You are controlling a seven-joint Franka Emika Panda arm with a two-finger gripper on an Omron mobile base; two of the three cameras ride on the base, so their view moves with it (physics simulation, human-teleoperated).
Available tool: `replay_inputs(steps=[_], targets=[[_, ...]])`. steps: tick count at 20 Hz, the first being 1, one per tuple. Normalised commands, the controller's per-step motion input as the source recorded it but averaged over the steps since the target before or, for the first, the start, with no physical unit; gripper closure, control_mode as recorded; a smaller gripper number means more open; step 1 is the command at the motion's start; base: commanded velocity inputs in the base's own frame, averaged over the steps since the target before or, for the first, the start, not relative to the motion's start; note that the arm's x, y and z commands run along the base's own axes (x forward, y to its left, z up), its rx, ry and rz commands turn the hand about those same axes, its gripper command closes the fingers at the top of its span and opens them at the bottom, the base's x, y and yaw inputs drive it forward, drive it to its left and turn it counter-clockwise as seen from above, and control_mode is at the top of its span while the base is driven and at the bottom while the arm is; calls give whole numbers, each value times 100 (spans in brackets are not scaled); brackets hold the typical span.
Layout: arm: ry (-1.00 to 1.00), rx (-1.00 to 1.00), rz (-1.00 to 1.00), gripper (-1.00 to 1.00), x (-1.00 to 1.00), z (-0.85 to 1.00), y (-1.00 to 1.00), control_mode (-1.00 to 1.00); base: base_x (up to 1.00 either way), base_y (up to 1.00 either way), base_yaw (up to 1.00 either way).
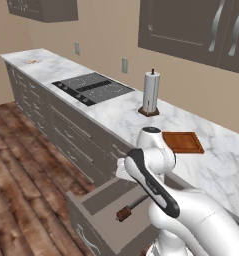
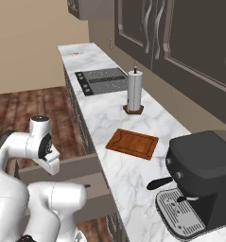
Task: Pick up the knife from the drawer and place it on the cutting board. Then place the meat from the plate to the cutting board.
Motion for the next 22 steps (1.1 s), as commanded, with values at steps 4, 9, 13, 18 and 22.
replay_inputs(steps=[4, 9, 13, 18, 22], targets=[[0, -1, -1, -100, -3, -3, -4, 100, -32, -16, -4], [0, 0, 0, -100, 0, 0, 0, 100, -97, -46, -13], [0, 0, 0, -100, 0, 0, 0, 100, -37, 21, -7], [0, 0, 0, -100, 0, 0, 0, 100, 39, 47, 0], [0, 0, 0, -100, 0, 0, 0, 100, 44, 0, -5]])
